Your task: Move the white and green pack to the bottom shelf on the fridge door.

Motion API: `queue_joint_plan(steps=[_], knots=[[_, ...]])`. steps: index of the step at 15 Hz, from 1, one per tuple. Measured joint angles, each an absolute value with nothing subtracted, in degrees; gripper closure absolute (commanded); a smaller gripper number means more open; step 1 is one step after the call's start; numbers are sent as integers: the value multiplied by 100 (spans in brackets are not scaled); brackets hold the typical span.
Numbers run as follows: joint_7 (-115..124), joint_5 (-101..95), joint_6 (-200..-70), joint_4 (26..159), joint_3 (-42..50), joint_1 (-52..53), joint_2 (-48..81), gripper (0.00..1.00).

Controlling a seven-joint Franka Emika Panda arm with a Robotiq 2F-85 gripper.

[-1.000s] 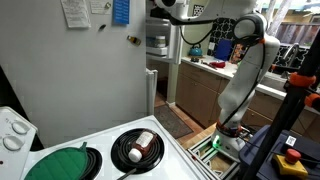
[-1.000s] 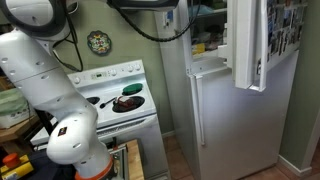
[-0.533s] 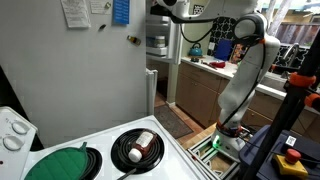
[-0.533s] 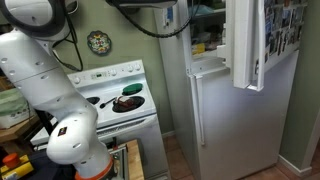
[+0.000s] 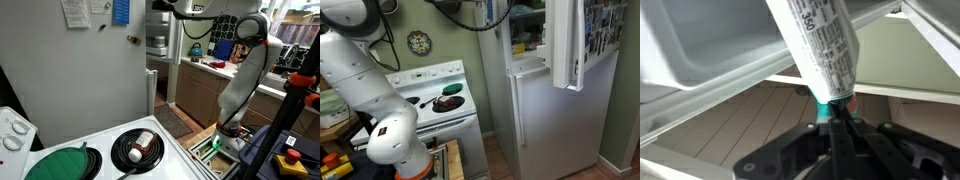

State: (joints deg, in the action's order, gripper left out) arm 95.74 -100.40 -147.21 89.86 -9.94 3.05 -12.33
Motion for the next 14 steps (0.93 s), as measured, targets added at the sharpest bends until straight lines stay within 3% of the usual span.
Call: queue_joint_plan(steps=[14], knots=[[9013,-9825,-14731,9299,-1192,405,-1811,100]])
